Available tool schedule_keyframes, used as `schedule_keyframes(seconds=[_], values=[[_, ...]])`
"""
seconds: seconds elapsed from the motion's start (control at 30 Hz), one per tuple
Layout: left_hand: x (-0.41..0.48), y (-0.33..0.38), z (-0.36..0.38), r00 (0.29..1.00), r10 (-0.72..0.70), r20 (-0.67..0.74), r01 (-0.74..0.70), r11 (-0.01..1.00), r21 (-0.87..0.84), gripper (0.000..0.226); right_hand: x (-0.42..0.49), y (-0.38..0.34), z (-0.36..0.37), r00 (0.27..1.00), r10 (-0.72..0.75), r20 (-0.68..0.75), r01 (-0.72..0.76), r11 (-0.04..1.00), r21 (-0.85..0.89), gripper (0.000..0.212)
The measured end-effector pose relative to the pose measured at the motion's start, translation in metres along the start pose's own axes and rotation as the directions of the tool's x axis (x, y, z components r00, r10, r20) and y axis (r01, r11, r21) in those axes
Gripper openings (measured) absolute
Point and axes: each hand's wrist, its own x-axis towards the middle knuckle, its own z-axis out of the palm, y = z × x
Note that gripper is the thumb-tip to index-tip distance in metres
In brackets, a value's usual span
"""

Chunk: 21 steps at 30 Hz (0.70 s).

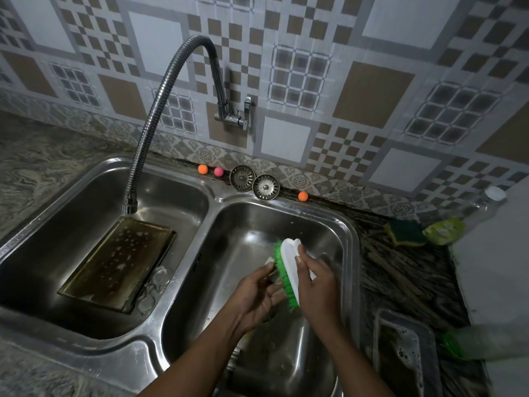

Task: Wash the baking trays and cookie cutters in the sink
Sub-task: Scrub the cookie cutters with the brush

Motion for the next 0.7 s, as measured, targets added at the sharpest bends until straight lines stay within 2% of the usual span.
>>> schedule_keyframes(seconds=[0.13,0.27,0.43,0.6,0.7], values=[[-0.004,0.004,-0.007,0.996,-0.048,0.076,0.042,0.996,0.083,0.04,0.004,-0.004,-0.005,0.997,-0.039,0.071,0.037,0.999,0.025,0.033],[-0.006,0.005,-0.011,0.99,-0.016,0.141,-0.002,0.992,0.125,0.032,-0.003,0.007,0.0,0.994,-0.054,0.097,0.056,0.998,-0.025,0.032],[-0.007,-0.011,-0.013,0.988,0.115,0.101,-0.13,0.978,0.161,0.034,0.0,0.016,0.002,0.998,-0.013,0.055,0.023,0.98,-0.197,0.032],[-0.008,-0.004,-0.008,0.98,0.196,0.041,-0.2,0.974,0.111,0.03,-0.002,0.017,0.004,0.986,-0.016,0.167,0.038,0.991,-0.132,0.032],[-0.008,-0.003,-0.01,0.984,0.172,0.045,-0.176,0.977,0.12,0.032,-0.002,0.02,0.007,0.988,-0.008,0.152,0.03,0.989,-0.146,0.031]])
